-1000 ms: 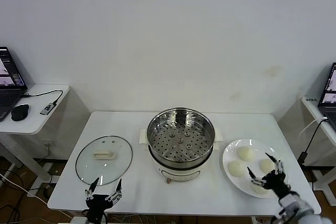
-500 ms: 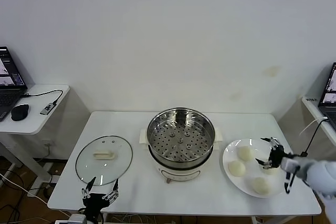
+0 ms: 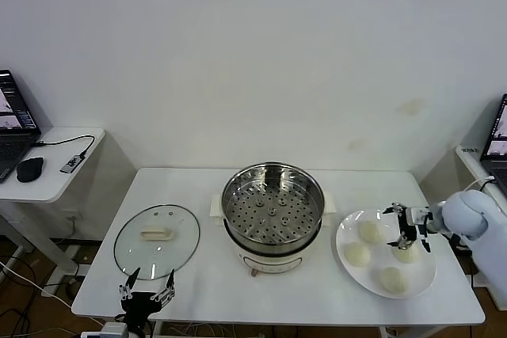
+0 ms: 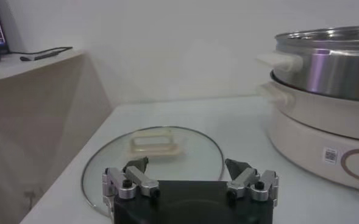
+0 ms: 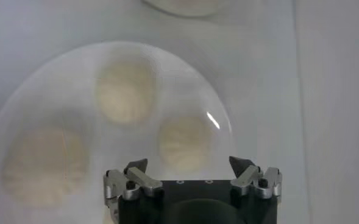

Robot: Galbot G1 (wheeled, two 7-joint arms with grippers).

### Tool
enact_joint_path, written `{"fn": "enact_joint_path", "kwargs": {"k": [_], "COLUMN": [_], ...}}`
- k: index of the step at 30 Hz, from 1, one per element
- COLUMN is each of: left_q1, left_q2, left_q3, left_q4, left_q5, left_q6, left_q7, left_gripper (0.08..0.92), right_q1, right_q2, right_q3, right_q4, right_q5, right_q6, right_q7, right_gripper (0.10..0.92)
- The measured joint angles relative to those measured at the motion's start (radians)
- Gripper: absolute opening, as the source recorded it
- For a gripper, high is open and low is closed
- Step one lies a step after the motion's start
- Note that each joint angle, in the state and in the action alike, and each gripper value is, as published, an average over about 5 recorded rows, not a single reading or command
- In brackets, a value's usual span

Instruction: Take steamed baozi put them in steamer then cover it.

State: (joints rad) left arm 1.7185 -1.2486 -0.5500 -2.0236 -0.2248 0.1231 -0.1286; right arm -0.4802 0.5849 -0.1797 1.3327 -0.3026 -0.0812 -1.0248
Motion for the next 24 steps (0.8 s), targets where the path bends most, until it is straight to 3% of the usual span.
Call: {"fn": "enact_joint_path", "kwargs": {"k": [12, 24], "left_q1": [-0.016, -0.017], "left_q2": [0.014, 0.029], "left_q3": [-0.008, -0.016], "left_q4": [0.013, 0.024], "left_q5": [0.008, 0.012], "left_q6": [-0.007, -0.012], "left_q7": [0.005, 0.007], "left_gripper": [0.823, 0.823], "right_q1": [0.159, 0.213], "right_q2": [0.083, 0.139], "right_q3": [-0.186, -0.271], "right_q4": [-0.133, -0.202], "right_q5": [0.001, -0.021], "right_q6": [-0.020, -0.044], "right_q7": [-0.012, -0.028], "right_gripper": [0.819, 0.725]}}
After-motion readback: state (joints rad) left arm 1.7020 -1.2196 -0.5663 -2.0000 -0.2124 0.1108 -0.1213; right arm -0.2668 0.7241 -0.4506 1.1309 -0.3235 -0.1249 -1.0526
